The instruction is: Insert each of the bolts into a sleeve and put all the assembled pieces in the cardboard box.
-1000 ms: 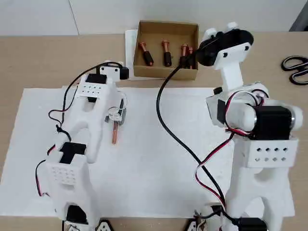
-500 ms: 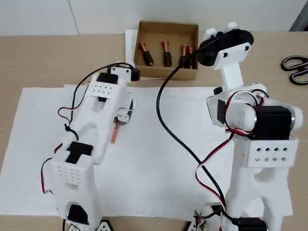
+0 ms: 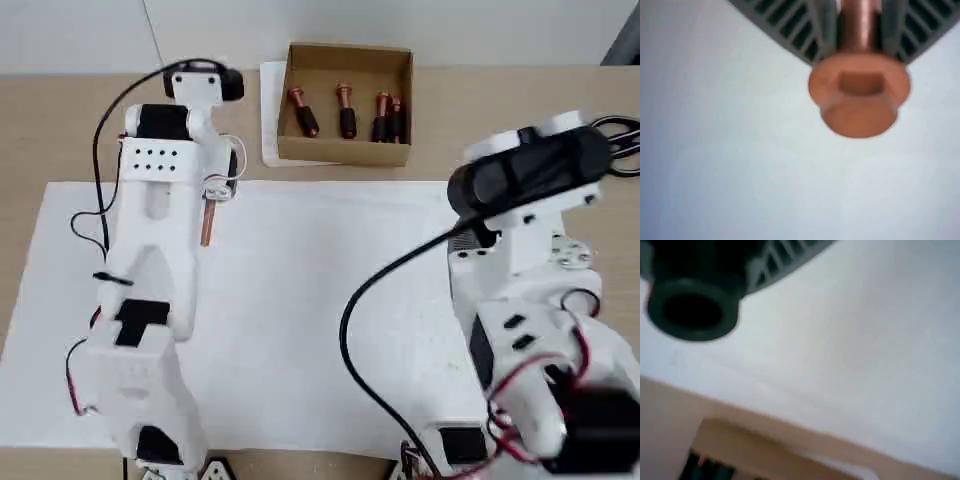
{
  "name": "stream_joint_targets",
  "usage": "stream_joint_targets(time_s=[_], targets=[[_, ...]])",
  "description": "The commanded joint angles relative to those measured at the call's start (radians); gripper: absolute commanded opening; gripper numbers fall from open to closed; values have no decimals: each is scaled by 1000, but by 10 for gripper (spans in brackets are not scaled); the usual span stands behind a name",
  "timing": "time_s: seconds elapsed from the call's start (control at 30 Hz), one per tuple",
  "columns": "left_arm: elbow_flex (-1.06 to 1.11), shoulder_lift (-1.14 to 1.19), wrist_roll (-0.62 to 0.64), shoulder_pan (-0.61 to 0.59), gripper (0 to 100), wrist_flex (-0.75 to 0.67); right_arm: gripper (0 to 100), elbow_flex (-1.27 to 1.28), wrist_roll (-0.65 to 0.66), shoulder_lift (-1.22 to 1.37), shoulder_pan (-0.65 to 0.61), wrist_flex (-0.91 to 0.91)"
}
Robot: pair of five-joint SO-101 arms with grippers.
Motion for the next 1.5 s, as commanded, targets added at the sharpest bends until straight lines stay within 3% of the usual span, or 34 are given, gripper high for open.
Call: stream_joint_targets(time_s=[0.0, 0.17, 0.27, 0.4, 0.7, 0.9, 1.17, 1.33, 1.47], targets=[[35, -233, -54, 0, 6, 20, 7, 121, -17, -18, -2, -31], [157, -442, -51, -5, 6, 18, 5, 183, -17, -19, -2, -31], [232, -529, 74, -11, 6, 18, 4, 203, -15, -18, -1, -79], [272, -605, 158, -2, 6, 5, 4, 295, -18, -18, -5, -245], [271, -646, 279, -2, 6, 5, 4, 666, -20, -16, -234, -762], [266, -647, 374, 0, 6, -25, 4, 818, -129, -12, -260, -967], [266, -647, 450, 5, 6, -138, 4, 865, -172, -18, -282, -995], [265, -649, 460, 64, 6, -164, 5, 872, -322, -19, -305, -963], [265, -649, 460, 135, 6, -166, 4, 882, -198, -19, -328, -958]])
